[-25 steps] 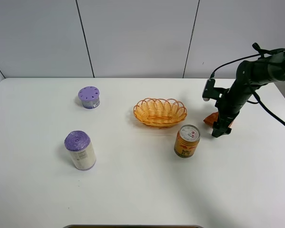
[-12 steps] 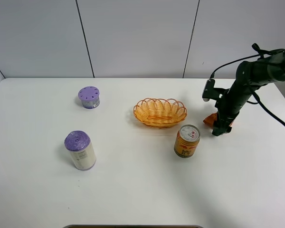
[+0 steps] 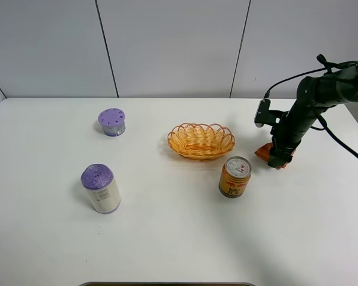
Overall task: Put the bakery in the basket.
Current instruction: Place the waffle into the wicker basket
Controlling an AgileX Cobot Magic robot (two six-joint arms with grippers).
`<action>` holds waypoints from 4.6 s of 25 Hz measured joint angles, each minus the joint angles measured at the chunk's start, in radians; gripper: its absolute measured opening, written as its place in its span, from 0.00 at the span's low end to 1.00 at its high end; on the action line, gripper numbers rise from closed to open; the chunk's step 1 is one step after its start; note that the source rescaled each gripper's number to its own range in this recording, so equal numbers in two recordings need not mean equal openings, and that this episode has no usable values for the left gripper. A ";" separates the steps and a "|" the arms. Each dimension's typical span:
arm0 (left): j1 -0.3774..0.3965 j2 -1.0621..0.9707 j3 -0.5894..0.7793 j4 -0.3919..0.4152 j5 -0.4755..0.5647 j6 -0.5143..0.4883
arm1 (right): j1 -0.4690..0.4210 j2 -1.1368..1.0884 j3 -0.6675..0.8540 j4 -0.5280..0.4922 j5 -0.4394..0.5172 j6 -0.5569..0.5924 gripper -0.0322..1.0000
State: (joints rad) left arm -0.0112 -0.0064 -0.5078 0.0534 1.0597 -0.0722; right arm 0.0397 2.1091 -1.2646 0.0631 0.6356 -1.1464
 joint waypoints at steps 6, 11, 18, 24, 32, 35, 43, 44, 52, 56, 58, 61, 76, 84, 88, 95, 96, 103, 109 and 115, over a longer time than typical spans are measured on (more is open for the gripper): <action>0.000 0.000 0.000 0.000 0.000 0.000 | 0.000 0.000 0.000 0.000 0.000 0.000 0.03; 0.000 0.000 0.000 0.000 0.000 0.000 | 0.000 0.000 0.000 0.000 0.000 0.000 0.03; 0.000 0.000 0.000 0.000 0.000 0.000 | -0.001 -0.033 0.000 -0.008 0.000 0.019 0.03; 0.000 0.000 0.000 0.000 0.000 0.000 | -0.001 -0.115 0.000 -0.007 0.001 0.123 0.03; 0.000 0.000 0.000 0.000 0.000 0.000 | 0.039 -0.203 0.000 0.013 0.002 0.315 0.03; 0.000 0.000 0.000 0.000 0.000 0.000 | 0.076 -0.229 0.000 0.036 0.002 0.358 0.03; 0.000 0.000 0.000 0.000 0.000 0.000 | 0.207 -0.245 0.000 0.089 -0.063 0.604 0.03; 0.000 0.000 0.000 0.000 0.000 0.000 | 0.222 -0.245 0.000 0.091 -0.082 0.630 0.03; 0.000 0.000 0.000 0.000 0.000 0.000 | 0.344 -0.245 0.000 0.097 -0.216 0.877 0.03; 0.000 0.000 0.000 0.000 0.000 0.000 | 0.394 -0.245 0.000 0.099 -0.286 0.985 0.03; 0.000 0.000 0.000 0.000 0.000 0.000 | 0.408 -0.245 0.000 0.100 -0.304 1.035 0.03; 0.000 0.000 0.000 0.000 0.000 0.000 | 0.413 -0.245 0.000 0.094 -0.310 1.130 0.03; 0.000 0.000 0.000 0.000 0.000 0.000 | 0.425 -0.119 0.001 0.001 -0.347 1.301 0.03; 0.000 0.000 0.000 0.000 0.000 0.000 | 0.425 -0.059 0.002 -0.001 -0.415 1.301 0.03; 0.000 0.000 0.000 0.000 0.000 0.000 | 0.425 -0.043 0.002 -0.001 -0.417 1.301 0.03; 0.000 0.000 0.000 0.000 0.000 0.000 | 0.425 -0.041 0.002 -0.001 -0.433 1.301 0.03; 0.000 0.000 0.000 0.000 0.000 0.000 | 0.425 -0.041 0.002 -0.001 -0.433 1.301 0.03; 0.000 0.000 0.000 0.000 0.000 0.000 | 0.425 -0.041 0.002 0.000 -0.430 1.301 0.03; 0.000 0.000 0.000 0.000 0.000 0.000 | 0.425 -0.041 0.002 0.000 -0.415 1.301 0.04; 0.000 0.000 0.000 0.000 0.000 0.000 | 0.425 -0.041 0.002 0.000 -0.408 1.301 0.40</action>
State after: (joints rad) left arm -0.0112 -0.0064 -0.5078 0.0534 1.0597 -0.0722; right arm 0.4647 2.0678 -1.2631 0.0633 0.2275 0.1541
